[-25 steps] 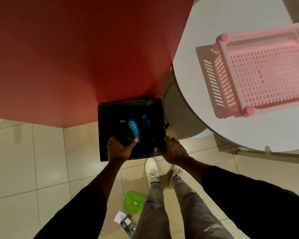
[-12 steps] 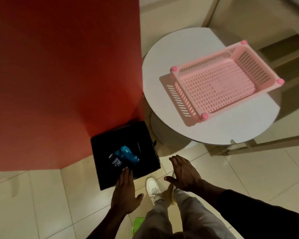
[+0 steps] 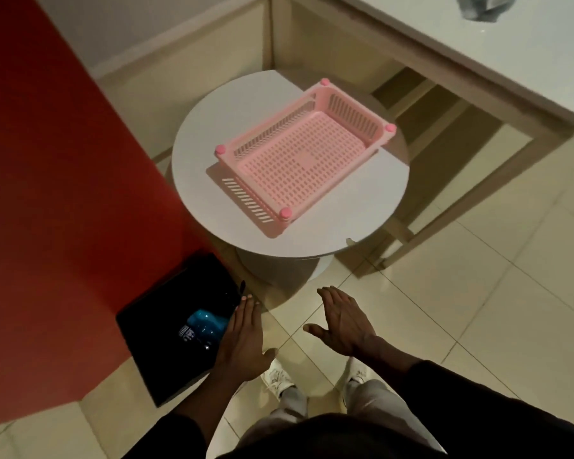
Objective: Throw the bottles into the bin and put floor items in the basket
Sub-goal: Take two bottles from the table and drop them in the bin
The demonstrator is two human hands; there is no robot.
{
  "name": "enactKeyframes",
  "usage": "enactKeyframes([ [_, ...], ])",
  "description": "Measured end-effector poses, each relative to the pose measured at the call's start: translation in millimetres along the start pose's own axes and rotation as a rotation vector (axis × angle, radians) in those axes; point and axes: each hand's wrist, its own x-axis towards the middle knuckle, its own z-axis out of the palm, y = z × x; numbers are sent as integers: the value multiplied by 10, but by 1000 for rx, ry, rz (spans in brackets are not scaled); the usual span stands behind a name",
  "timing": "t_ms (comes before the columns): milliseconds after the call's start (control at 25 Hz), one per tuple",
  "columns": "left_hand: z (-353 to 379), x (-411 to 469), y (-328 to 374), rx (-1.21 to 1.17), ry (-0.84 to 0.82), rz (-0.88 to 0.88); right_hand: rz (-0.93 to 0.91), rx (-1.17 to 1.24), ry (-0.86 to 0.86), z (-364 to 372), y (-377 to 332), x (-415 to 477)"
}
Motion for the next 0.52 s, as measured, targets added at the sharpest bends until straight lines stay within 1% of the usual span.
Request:
enactKeyframes([
  [280, -23, 343, 1129, 101, -23, 164, 165, 124, 96, -142, 983, -712],
  [360, -9, 434, 1581, 107, -40, 202, 217, 157, 131, -234, 1371, -980],
  [520, 22, 628, 2580, 128, -19, 283, 324, 180, 208, -404, 2208, -1503],
])
